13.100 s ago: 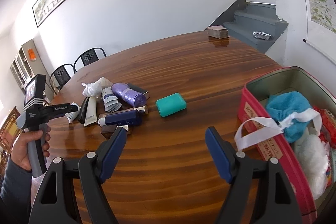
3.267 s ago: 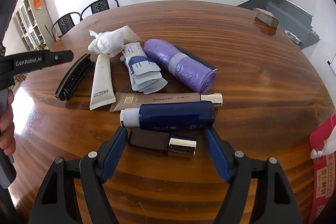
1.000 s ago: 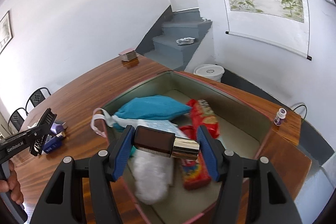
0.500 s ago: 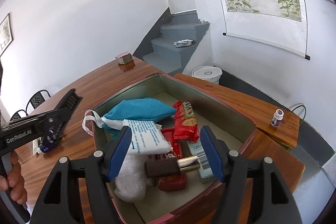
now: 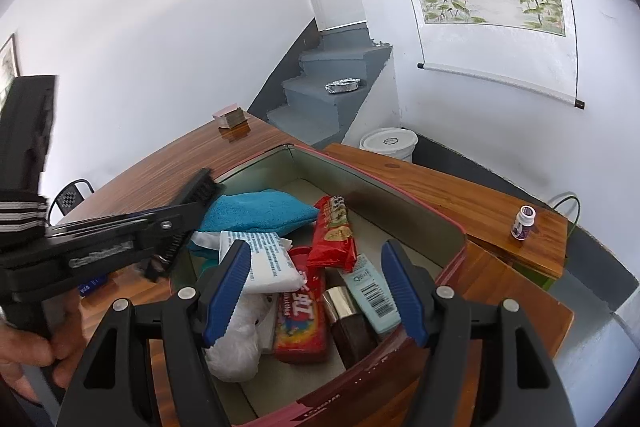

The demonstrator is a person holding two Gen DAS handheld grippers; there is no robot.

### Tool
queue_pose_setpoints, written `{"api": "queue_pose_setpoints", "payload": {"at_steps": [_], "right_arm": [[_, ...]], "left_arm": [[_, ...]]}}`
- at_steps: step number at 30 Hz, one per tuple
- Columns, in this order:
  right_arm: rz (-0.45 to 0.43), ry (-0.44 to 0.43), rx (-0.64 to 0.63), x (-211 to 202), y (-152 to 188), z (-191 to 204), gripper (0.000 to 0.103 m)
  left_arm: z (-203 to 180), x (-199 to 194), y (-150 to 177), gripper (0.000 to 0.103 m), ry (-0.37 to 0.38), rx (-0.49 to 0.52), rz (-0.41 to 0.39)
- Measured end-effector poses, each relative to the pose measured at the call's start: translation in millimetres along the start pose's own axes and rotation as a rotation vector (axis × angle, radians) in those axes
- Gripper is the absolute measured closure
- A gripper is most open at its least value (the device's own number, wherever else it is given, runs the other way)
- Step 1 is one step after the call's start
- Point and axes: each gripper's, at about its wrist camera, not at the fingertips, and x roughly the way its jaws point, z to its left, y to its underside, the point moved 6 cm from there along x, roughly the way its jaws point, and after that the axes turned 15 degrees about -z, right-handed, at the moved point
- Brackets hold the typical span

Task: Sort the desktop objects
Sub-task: 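Carry the comb and perfume bottle into the pink tin and release them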

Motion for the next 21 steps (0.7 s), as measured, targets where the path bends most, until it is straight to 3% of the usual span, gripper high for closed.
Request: {"api": "queue_pose_setpoints", "payload": {"at_steps": [3, 5, 6, 13, 21], "right_arm": [[0.002, 0.0, 0.002, 0, 0, 0, 0.031], [0.004, 0.0, 0.003, 0, 0, -1, 0.031], [0.005, -0.001, 0.004, 1, 0, -1, 0.031], [0.01, -0.018, -0.002, 4, 1, 10, 0.031], [0.013, -0.05, -0.018, 3, 3, 31, 0.031]], "left_arm": [[0, 7, 3, 0.077, 0.026, -0.032, 0.027], [2, 7, 3, 0.056, 0.029, -0.05, 0.024], [4, 4, 3, 0.053, 0.021, -0.054, 0.014], [31, -16, -4, 0.052, -0.045, -0.074, -0.034], [66, -33, 5, 0.052, -0.12, -0.11, -0.03]]}}
